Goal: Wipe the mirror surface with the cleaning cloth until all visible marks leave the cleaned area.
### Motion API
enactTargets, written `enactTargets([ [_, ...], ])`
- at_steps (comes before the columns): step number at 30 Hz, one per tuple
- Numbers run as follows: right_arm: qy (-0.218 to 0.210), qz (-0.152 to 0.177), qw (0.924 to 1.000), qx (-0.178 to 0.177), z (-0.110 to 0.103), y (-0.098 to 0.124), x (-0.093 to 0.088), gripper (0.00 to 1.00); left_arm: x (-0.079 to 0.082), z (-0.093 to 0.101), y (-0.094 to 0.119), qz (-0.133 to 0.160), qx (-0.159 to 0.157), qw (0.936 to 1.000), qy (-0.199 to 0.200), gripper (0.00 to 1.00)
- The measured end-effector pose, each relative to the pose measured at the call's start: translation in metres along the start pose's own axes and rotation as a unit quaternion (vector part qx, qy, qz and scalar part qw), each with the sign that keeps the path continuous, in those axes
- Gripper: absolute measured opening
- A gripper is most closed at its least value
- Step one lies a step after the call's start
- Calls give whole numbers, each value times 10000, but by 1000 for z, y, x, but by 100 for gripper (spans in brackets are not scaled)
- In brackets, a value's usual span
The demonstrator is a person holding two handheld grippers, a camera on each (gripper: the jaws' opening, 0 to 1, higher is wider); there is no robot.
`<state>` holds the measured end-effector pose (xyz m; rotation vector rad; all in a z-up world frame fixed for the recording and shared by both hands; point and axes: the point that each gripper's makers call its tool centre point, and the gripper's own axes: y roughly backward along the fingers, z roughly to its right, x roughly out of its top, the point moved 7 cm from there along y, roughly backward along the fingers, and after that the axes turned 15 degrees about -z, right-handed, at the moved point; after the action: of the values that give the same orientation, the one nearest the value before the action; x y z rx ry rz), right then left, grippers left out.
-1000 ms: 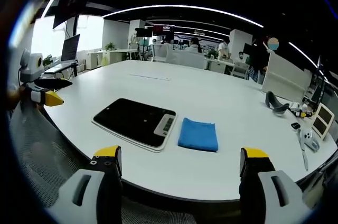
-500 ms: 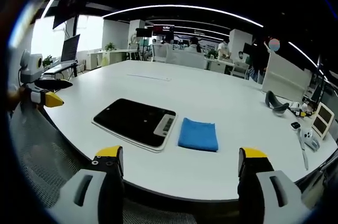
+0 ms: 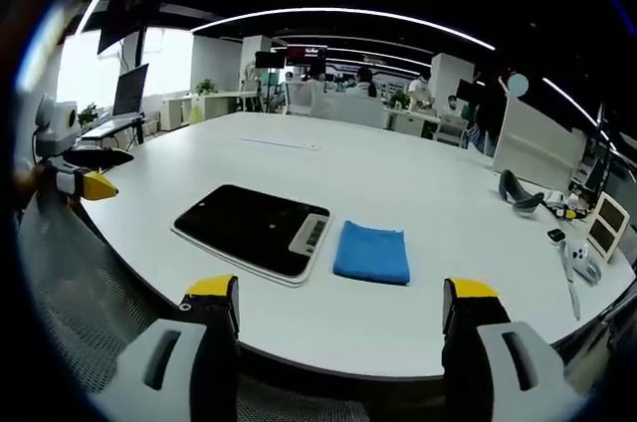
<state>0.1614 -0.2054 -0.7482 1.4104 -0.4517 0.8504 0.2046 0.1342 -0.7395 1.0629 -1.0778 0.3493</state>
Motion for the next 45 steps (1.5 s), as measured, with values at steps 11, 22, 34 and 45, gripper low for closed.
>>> enactTargets([
  [11, -56, 121, 9998, -179, 3, 2, 1, 87, -1, 2, -1, -63, -97, 9999, -72, 96],
  [22, 8, 2, 10000, -83, 2, 1, -1, 86, 0, 2, -1, 3, -83, 10000, -42, 96],
  [34, 172, -196, 9997, 41, -1, 0, -3, 80, 2, 1, 0, 110, -65, 9999, -24, 96],
  [45, -213, -224, 9991, 301, 3, 3, 0, 80, 2, 1, 0, 110, -86, 9999, -15, 97],
])
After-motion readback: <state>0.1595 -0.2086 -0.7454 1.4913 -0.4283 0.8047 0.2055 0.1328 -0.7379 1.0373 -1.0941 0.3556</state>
